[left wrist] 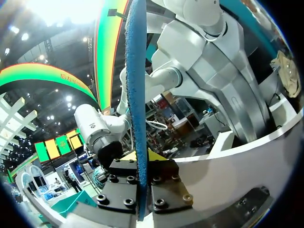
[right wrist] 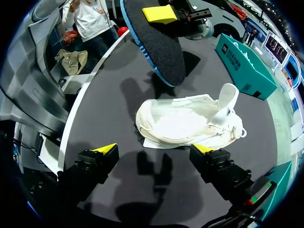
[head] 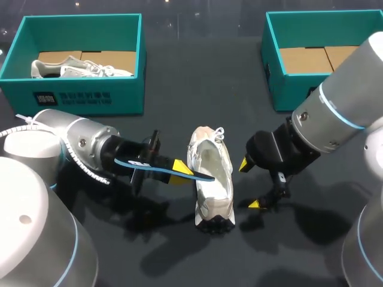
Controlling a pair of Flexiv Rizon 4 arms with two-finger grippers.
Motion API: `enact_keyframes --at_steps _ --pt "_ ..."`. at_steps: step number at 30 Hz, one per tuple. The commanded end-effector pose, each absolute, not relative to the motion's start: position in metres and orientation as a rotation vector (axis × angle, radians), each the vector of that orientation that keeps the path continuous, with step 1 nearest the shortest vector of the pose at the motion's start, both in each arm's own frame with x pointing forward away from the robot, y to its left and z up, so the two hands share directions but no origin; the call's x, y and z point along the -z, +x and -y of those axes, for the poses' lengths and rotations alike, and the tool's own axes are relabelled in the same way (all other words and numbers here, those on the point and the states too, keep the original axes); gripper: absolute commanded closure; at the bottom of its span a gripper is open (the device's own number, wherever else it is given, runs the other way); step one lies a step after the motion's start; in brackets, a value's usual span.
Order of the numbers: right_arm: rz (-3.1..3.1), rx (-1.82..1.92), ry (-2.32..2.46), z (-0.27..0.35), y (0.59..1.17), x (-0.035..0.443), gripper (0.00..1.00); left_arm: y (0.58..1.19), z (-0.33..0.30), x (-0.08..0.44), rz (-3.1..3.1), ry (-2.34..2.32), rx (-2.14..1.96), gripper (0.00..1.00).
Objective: Take the shoe out of the shoebox, open the shoe tongue, remove and reinsert the insole, then place the shoe into the shoebox
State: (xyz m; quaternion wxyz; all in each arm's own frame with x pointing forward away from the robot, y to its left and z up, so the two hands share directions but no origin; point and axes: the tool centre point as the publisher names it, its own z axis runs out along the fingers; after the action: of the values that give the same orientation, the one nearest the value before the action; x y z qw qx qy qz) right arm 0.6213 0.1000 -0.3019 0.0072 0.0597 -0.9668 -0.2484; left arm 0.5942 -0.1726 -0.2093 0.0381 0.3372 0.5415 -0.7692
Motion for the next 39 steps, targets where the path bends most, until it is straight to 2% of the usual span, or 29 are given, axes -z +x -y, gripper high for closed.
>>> enact_keyframes --at_steps 1,16,24,39 --pt "3.036 0.749 0.186 -0.105 0.62 0.31 0.0 0.586 0.171 0.208 -1.659 0.941 2.33 1.0" --pt "3.052 0.728 -0.118 -0.106 0.632 0.334 0.0 0.578 0.16 0.207 -1.728 0.809 2.132 1.0" --pt "3.052 0.728 -0.118 -0.106 0.632 0.334 0.0 0.578 0.16 0.207 -1.728 0.809 2.132 1.0" --pt "3.035 0.747 -0.212 -0.099 0.643 0.354 0.0 0.588 0.189 0.223 -1.811 0.671 2.066 1.0"
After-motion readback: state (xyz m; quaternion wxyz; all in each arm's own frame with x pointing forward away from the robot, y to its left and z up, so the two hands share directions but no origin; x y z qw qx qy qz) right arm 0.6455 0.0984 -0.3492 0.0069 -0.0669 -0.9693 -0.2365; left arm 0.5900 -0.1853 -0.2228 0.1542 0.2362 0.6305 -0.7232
